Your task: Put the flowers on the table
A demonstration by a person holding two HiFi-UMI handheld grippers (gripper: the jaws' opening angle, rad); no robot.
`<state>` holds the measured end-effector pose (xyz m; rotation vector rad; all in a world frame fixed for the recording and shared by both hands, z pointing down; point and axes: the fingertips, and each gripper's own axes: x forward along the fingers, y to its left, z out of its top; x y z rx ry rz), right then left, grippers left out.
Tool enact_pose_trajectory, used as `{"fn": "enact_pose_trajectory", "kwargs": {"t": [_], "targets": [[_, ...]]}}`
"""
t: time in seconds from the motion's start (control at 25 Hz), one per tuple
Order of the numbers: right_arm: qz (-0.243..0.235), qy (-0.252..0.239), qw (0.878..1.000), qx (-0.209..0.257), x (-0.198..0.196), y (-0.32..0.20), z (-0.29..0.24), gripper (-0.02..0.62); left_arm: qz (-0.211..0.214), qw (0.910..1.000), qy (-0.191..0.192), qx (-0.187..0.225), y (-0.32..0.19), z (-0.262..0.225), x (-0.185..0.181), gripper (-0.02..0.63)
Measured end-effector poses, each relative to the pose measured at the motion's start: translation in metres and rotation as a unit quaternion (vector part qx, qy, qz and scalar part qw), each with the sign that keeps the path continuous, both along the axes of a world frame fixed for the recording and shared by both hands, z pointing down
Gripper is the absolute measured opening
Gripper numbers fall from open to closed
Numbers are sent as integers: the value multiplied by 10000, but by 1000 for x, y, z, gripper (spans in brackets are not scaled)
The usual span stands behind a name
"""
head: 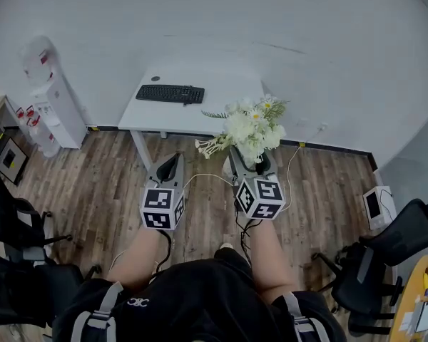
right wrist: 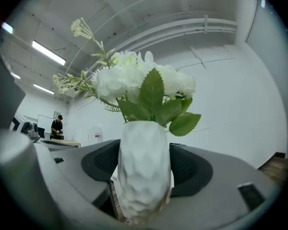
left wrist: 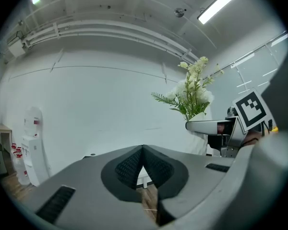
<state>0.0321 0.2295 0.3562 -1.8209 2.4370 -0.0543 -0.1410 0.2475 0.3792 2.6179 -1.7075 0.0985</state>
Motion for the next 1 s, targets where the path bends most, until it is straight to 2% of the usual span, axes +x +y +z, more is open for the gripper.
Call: {"fn": "enact_pose_trajectory", "kwargs": {"t": [0.24,0.44,0.64,1.0], "targets": [[69,164,9998,70,12,-16,4,325,-101,9999,7,67,-12,7,-6,0],[155,296,9994,93,23,-52,14,325,-202,9997,-39,141,-45,11,-5,0],[49,332,9992,197,31,-114,24,325,-267,9995,-120,147,-105,22,5,0],[-97,173,9997,143,51,-260,37,325,-256,9994,-215,-16,-243,41,37,0]]}}
